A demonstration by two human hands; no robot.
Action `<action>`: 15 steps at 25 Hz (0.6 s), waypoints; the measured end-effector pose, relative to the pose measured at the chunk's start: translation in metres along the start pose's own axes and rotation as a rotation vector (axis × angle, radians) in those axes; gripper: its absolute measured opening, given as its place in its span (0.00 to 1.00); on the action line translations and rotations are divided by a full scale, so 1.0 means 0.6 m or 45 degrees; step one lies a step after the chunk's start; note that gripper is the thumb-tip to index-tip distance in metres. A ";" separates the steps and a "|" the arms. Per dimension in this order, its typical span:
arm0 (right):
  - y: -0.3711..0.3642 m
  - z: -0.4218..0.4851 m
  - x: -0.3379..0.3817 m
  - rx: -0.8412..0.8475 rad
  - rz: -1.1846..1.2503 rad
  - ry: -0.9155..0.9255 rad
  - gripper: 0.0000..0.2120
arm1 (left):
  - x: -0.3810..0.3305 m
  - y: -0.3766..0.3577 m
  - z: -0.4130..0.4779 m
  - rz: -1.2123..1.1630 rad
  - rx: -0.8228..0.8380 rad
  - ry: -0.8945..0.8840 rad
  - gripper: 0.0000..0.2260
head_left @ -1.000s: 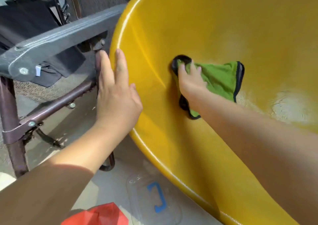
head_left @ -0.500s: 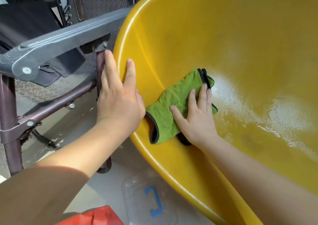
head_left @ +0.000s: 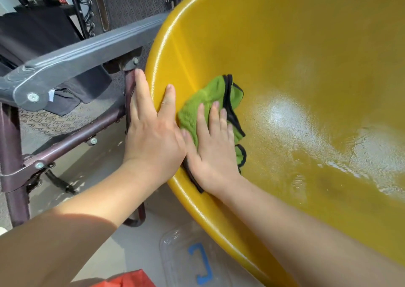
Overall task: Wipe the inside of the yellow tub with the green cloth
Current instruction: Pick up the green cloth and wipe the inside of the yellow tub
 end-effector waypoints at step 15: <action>0.017 0.128 -0.089 -0.030 0.012 -0.231 0.34 | 0.002 0.001 -0.002 -0.029 -0.009 0.007 0.29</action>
Point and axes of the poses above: each hand's wrist, its own z-axis towards the middle knuckle, its own y-axis out of the back of the hand, x = y × z, the point moved 9 cm from there along z, towards the middle knuckle, and after that the axes turned 14 degrees about -z, right-handed, at the moved point
